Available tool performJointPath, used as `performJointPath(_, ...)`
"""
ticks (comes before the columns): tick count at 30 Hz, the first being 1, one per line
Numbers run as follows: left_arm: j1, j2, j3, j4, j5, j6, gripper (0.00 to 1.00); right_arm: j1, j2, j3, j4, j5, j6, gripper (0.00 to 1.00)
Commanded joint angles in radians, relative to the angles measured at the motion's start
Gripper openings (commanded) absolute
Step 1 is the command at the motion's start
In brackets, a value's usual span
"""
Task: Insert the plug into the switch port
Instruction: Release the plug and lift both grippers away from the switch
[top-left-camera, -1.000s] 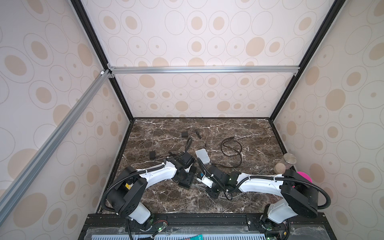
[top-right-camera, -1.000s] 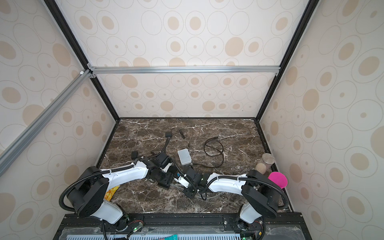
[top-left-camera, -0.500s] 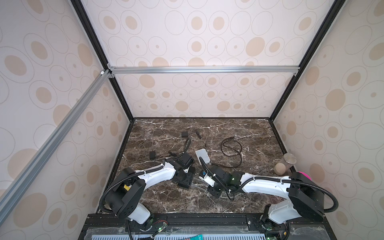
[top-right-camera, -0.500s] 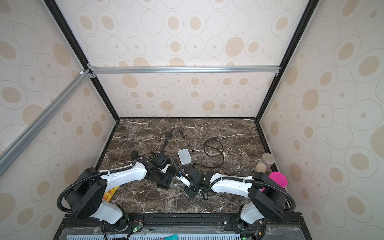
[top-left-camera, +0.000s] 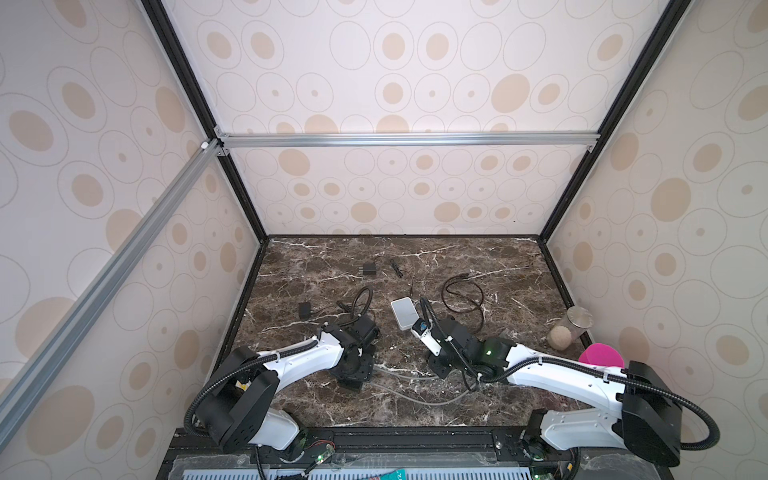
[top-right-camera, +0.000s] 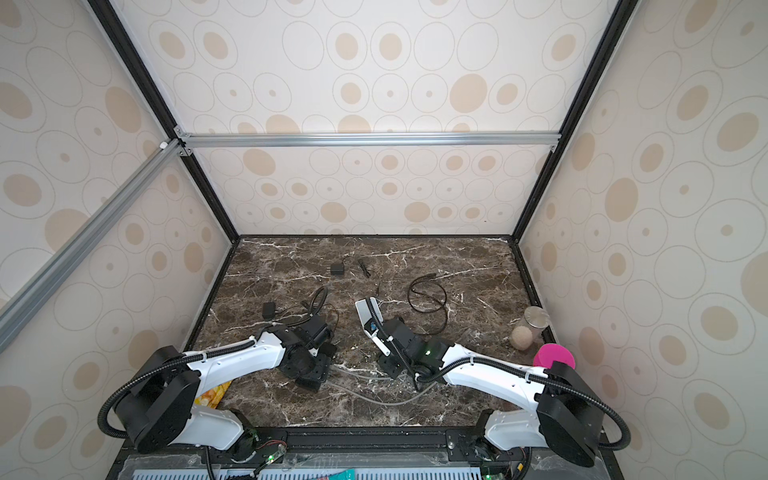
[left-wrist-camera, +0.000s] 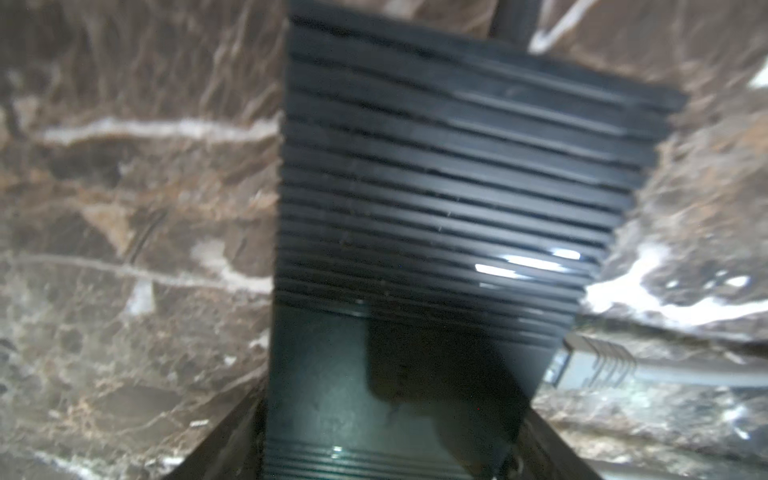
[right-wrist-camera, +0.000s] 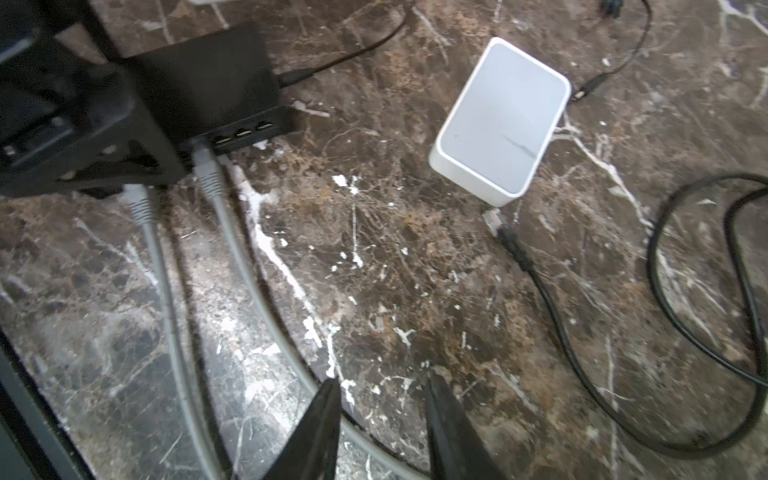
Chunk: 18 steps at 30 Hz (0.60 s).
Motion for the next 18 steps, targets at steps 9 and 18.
performJointPath(9,-0.005,-0.206,-0.070,-0.088,0.026,-0.094,0.84,-0.085,0.001,0.020,-0.049,0.004,0.066,0.36)
performJointPath(18,-0.004,-0.452,0.084,0.020,0.141,-0.007,0.94,-0.206,0.021,0.052,-0.072,-0.069,0.131,0.43)
